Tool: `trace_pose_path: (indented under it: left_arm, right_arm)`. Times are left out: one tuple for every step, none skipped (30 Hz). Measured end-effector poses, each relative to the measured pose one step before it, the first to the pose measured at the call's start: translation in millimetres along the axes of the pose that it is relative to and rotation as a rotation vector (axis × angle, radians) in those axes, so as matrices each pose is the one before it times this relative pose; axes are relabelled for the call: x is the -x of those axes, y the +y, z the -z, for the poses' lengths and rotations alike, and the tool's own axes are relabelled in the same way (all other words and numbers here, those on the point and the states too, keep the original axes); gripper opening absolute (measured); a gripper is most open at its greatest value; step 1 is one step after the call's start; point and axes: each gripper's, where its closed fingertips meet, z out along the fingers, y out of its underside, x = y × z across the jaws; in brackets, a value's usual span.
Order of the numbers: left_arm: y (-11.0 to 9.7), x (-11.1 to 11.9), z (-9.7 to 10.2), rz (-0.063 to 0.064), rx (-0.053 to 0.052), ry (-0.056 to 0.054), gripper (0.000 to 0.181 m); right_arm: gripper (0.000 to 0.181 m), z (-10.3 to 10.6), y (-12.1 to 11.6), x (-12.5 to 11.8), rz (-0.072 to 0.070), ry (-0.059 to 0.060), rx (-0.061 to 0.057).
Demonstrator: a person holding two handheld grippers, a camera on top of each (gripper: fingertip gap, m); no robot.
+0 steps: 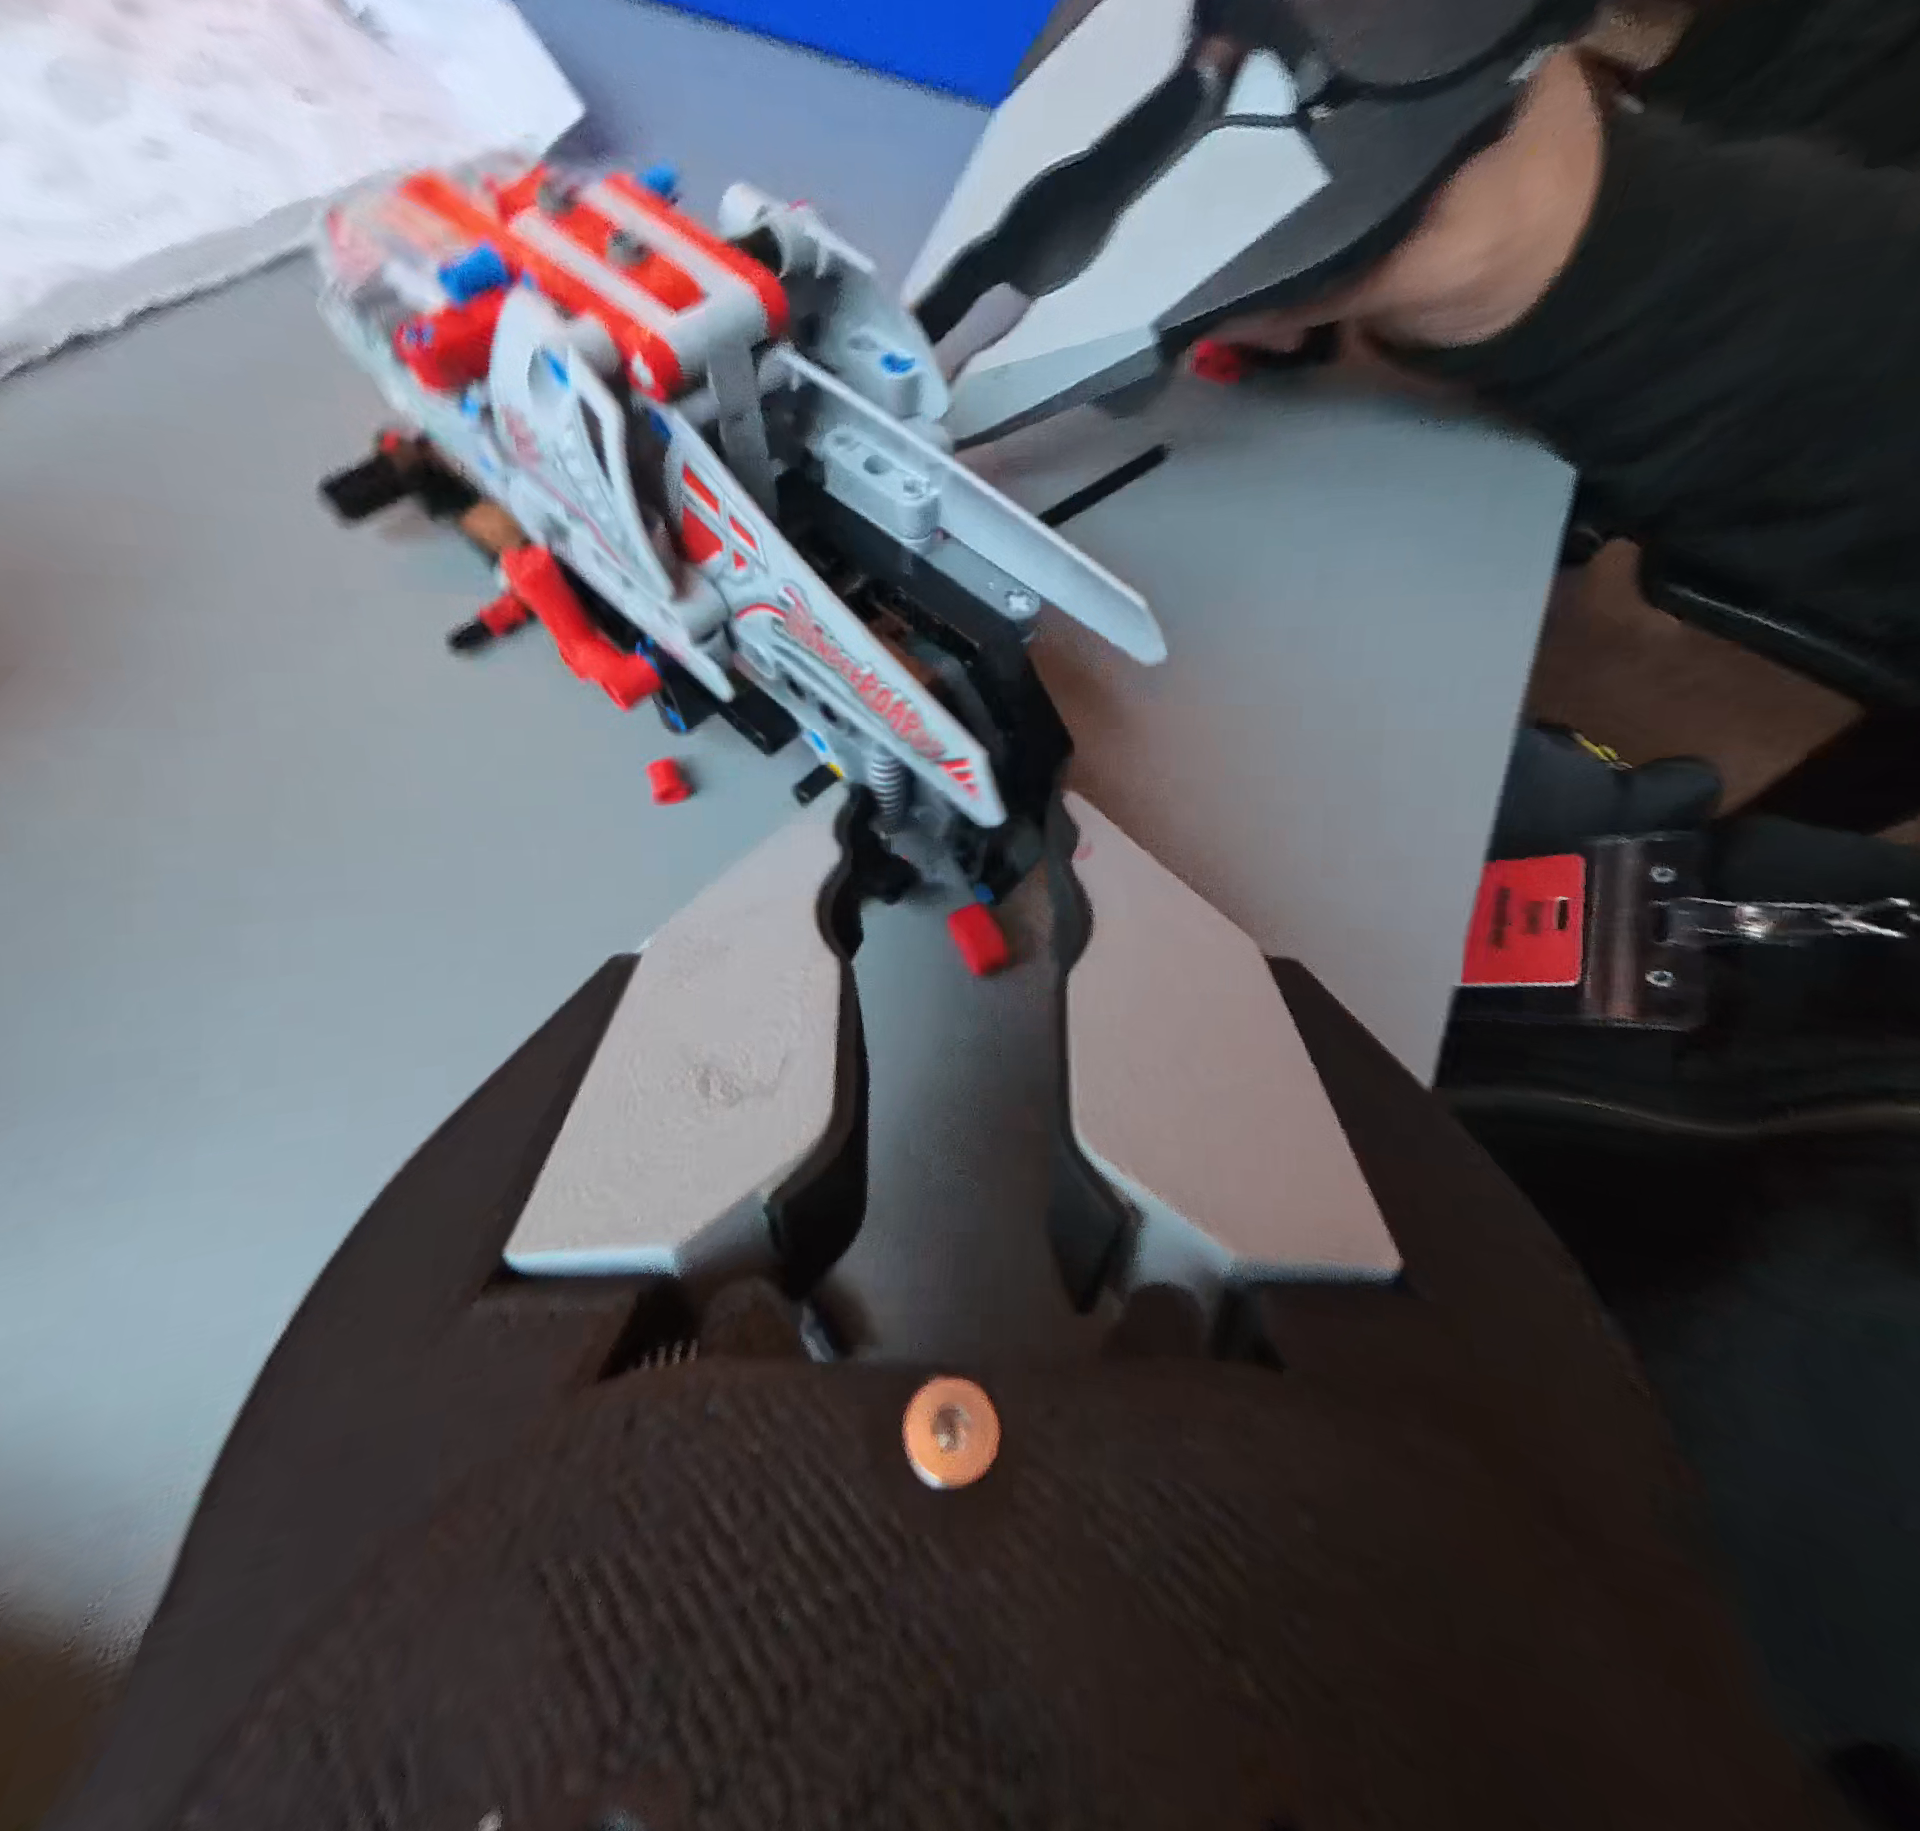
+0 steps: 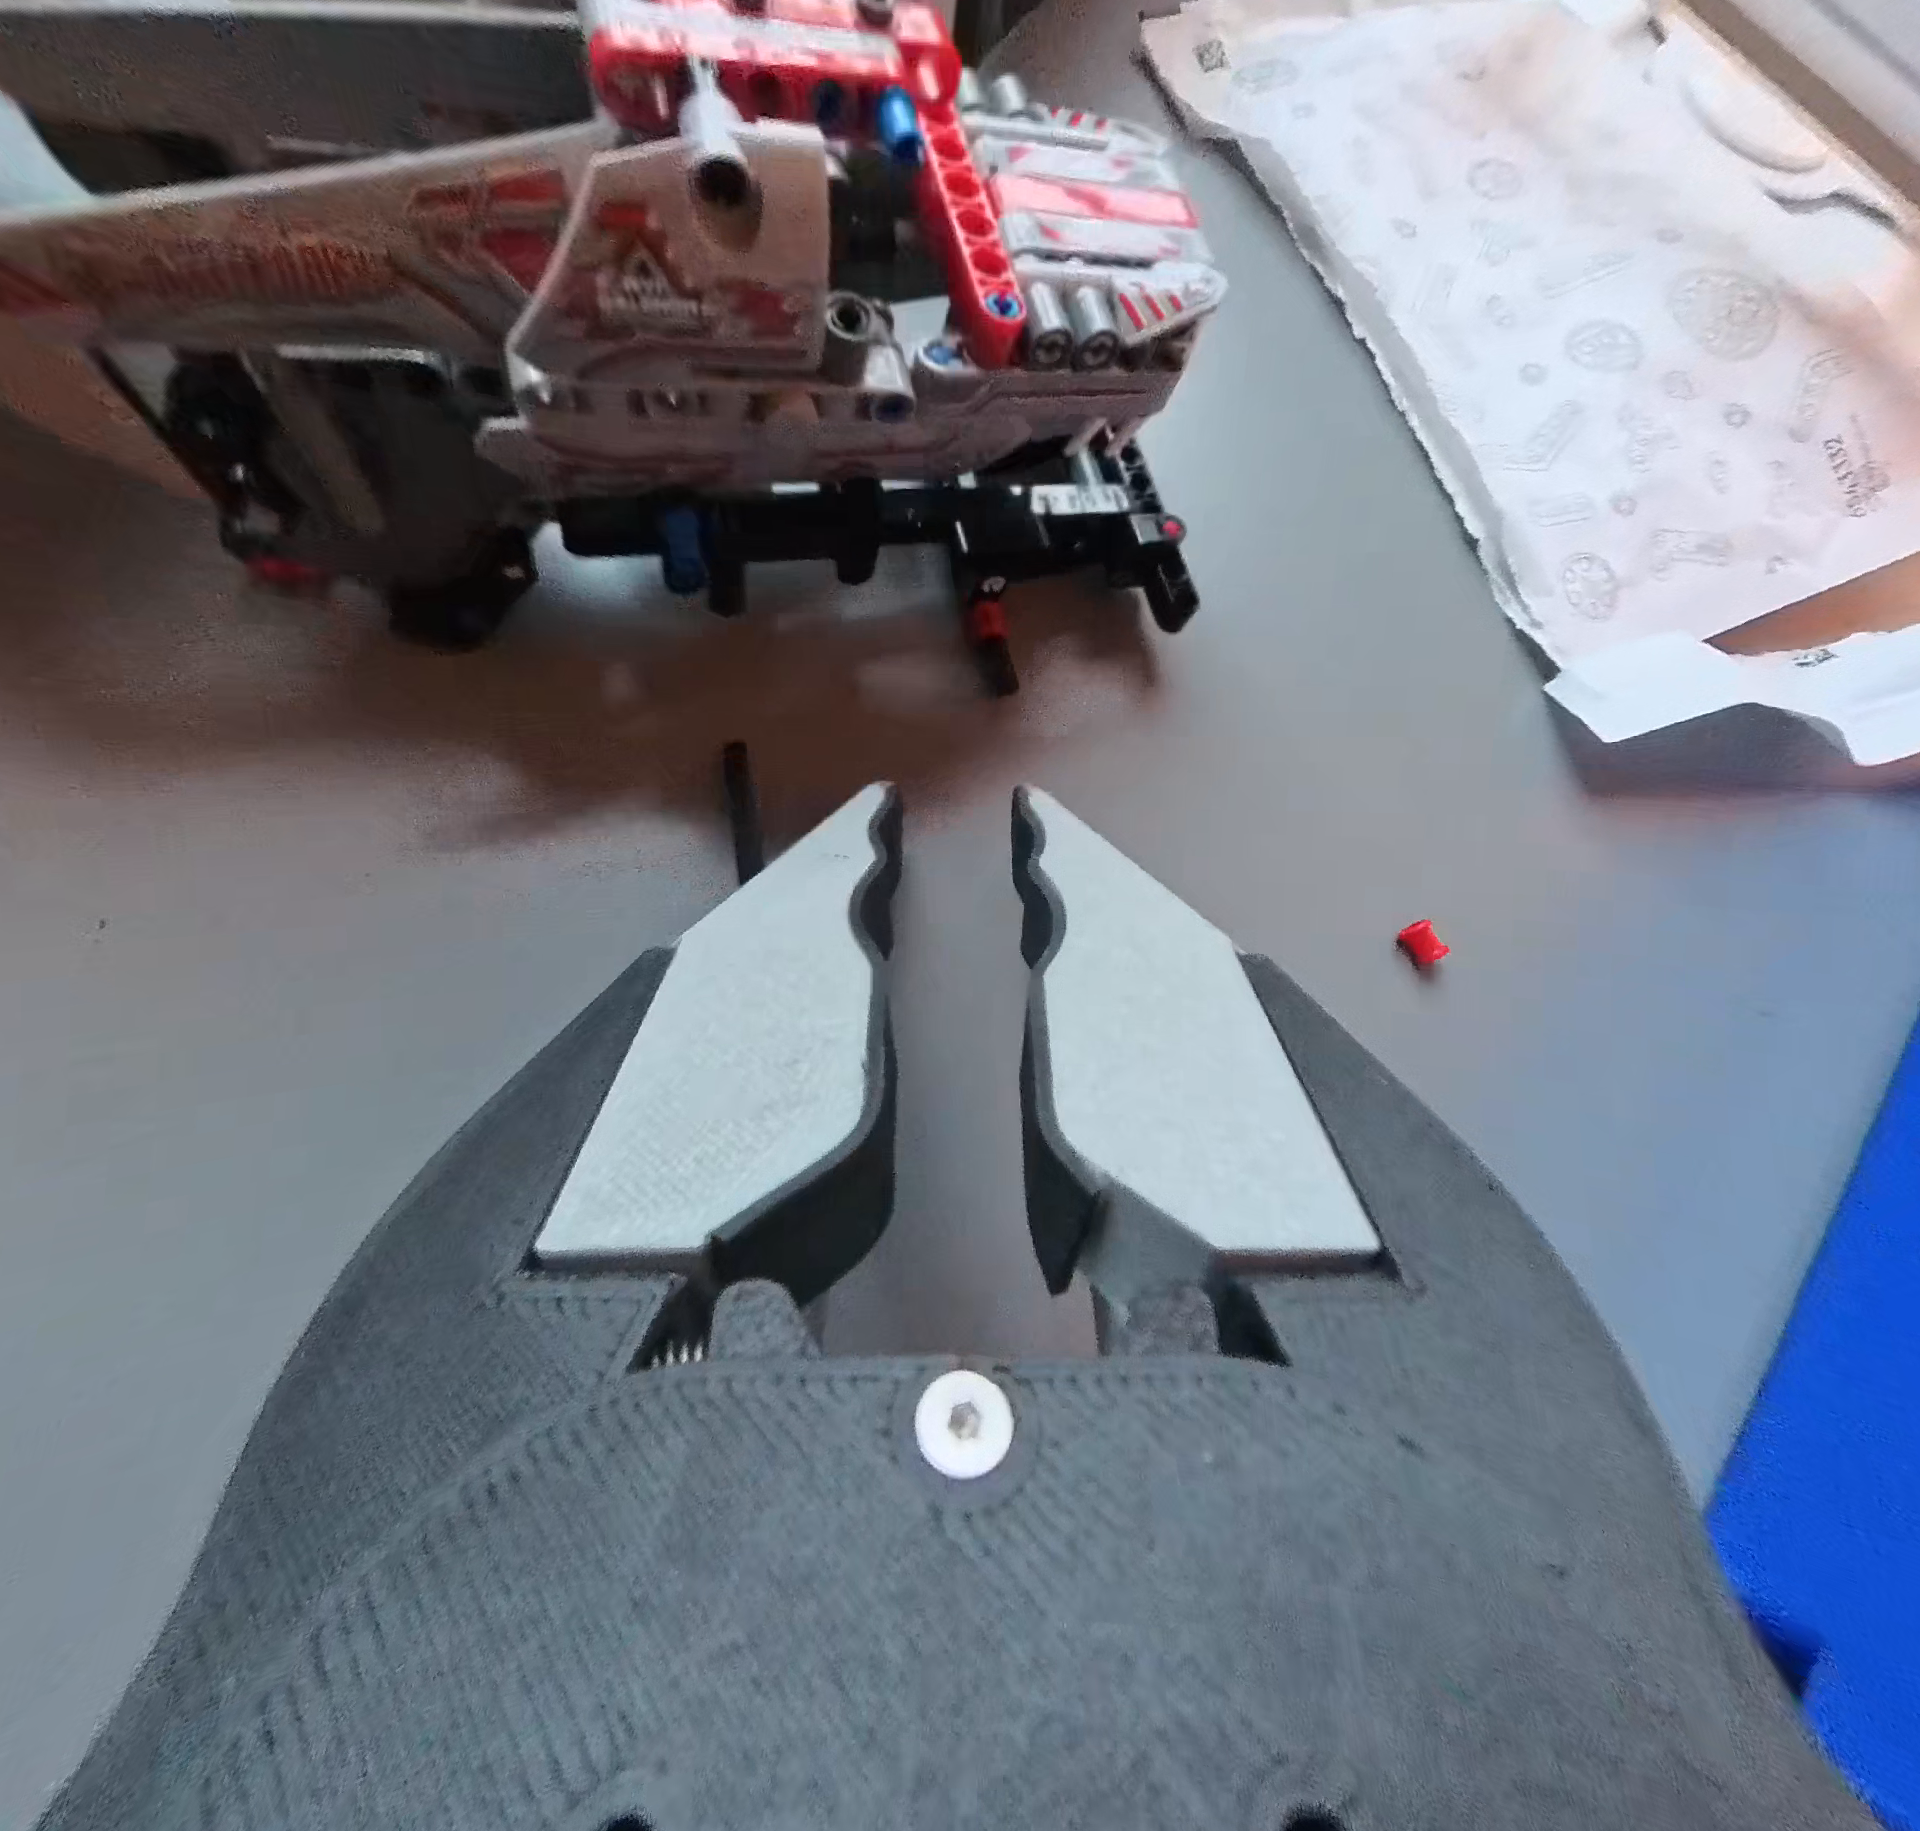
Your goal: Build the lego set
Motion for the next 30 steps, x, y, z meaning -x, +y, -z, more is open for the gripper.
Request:
trace_pose_path:
  left_arm:
    - [-3.88,-6.24,0.95,-0.029,-0.0104,0.009,0.024]
    - [-3.34,-5.09,1.19,-0.0157,-0.0047,0.0086,0.022]
    - [-2.73,-1.64,1.7,0.0,-0.0017,-0.0053,0.021]
    - [-1.8,0.99,1.79,0.0092,0.0006,-0.0176,0.022]
    - [-1.24,1.51,1.75,0.0115,0.0025,-0.0178,0.026]
    - [-1.11,1.1,2.16,0.0078,0.003,-0.0163,0.03]
    - [-1.22,0.76,2.7,0.0031,0.0024,-0.0155,0.033]
    - [-2.08,0.32,2.89,-0.0007,-0.0011,-0.015,0.036]
    - [-3.03,0.6,2.37,-0.003,-0.0051,-0.0197,0.039]
    - [-2.98,0.5,1.03,-0.0061,-0.0039,-0.0224,0.041]
    - [-2.55,0.28,-1.06,-0.0081,-0.0018,-0.0212,0.044]
    - [-1.65,0.56,-3.27,-0.0099,0.0013,-0.0214,0.047]
    - [0.11,-0.49,-4.99,-0.0118,0.0088,-0.0129,0.047]
    - [1.16,-0.93,-5.35,-0.0115,0.011,-0.0075,0.045]
    - [0.82,0.77,-4.25,-0.0145,0.0054,-0.0158,0.039]
    - [0.86,1.89,-2.61,-0.0196,0.0022,-0.019,0.033]
    - [-0.77,1.85,-0.36,-0.0127,-0.0075,-0.0113,0.031]
    - [0.42,4.17,0.79,-0.0107,0.0012,-0.0143,0.028]
    - [1.21,4.09,1.36,-0.0133,0.0057,-0.0023,0.026]
    - [0.97,2.63,1.45,-0.0107,0.0048,0.0171,0.026]
    - [0.64,3.66,1.08,0.0004,0.0051,0.0193,0.024]
    - [0.68,4.59,0.56,0.0037,0.0074,0.0211,0.023]
    - [0.65,3.81,0.09,-0.0015,0.0096,0.0332,0.023]
    - [0.52,4.19,-0.15,0.0033,0.0087,0.0376,0.022]
    - [0.49,7.05,0.24,0.0172,0.0118,0.0243,0.021]
    - [0.83,11.51,0.89,0.0302,0.0155,-0.0087,0.021]
    - [0.82,14.57,1.85,0.0307,0.0175,-0.0405,0.03]
    - [1.2,11.96,2.89,0.03,0.0243,-0.0379,0.043]
    - [-1.0,3.78,4.07,0.0263,0.0113,-0.0002,0.053]
    - [-5.28,-1.76,5.43,0.0237,-0.0188,0.0169,0.062]
  right_arm:
    - [0.017,1.78,-1.67,-0.06,0.004,-0.0008,-0.0139]
    - [0.017,1.27,-0.85,0.15,-0.002,-0.0057,-0.0092]
    - [0.018,0.55,-0.7,0.5,-0.0062,-0.0085,-0.0077]
    - [0.02,0.5,-1.08,1.08,-0.0081,-0.0108,-0.0068]
    - [0.021,0.88,-1.92,1.11,-0.0064,-0.0077,-0.0083]
    - [0.021,1.47,-2.78,0.74,-0.0002,-0.0021,-0.0125]
    - [0.021,1.97,-2.96,0.69,0.0047,0.0005,-0.0142]
    - [0.021,2.08,-2.3,-0.07,0.0036,0.0035,-0.0121]
    - [0.02,1.48,-1.13,-0.77,0.0,0.0051,-0.008]
    - [0.019,0.64,0.0,-0.93,-0.0029,0.0042,-0.0051]
    - [0.019,0.02,0.45,-0.59,-0.0058,0.0017,-0.0041]
    - [0.018,-0.45,0.85,0.59,-0.007,-0.0049,-0.0003]
    - [0.018,-0.48,0.91,2.83,-0.0017,-0.0147,0.0038]
    - [0.02,0.21,0.28,4.96,0.01,-0.0183,0.0035]
    - [0.021,0.91,-0.05,5.44,0.0218,-0.0109,0.0024]
    - [0.021,1.21,0.81,5.36,0.0291,-0.0032,0.0066]
    - [0.021,0.51,3.42,4.38,0.0299,0.0041,0.0215]
    - [0.021,-0.87,7.6,2.54,0.0282,0.0125,0.0449]
    - [0.022,-2.13,10.0,1.74,0.0283,0.0117,0.0583]
    - [0.024,-2.41,6.76,1.41,0.0257,0.0119,0.0356]
    - [0.016,-0.7,2.67,0.39,0.0176,0.0117,0.0063]
    - [0.01,0.29,2.19,-0.83,0.0068,0.0091,0.006]
    - [0.002,0.14,2.78,-3.14,-0.0035,0.0134,0.012]
    - [0.0,0.6,3.23,-5.04,-0.0108,0.018,0.0134]
    - [0.0,0.75,3.63,-5.96,-0.0166,0.0189,0.0132]
    - [0.0,0.94,3.77,-5.75,-0.0207,0.0159,0.0112]
    - [0.0,1.03,3.66,-5.54,-0.0257,0.0146,0.0107]
    - [0.0,1.11,3.56,-5.21,-0.0279,0.0137,0.0114]
    - [0.0,0.93,2.89,-4.33,-0.0226,0.0116,0.009]
    - [0.0,0.66,2.49,-4.73,-0.0156,0.0181,0.0074]
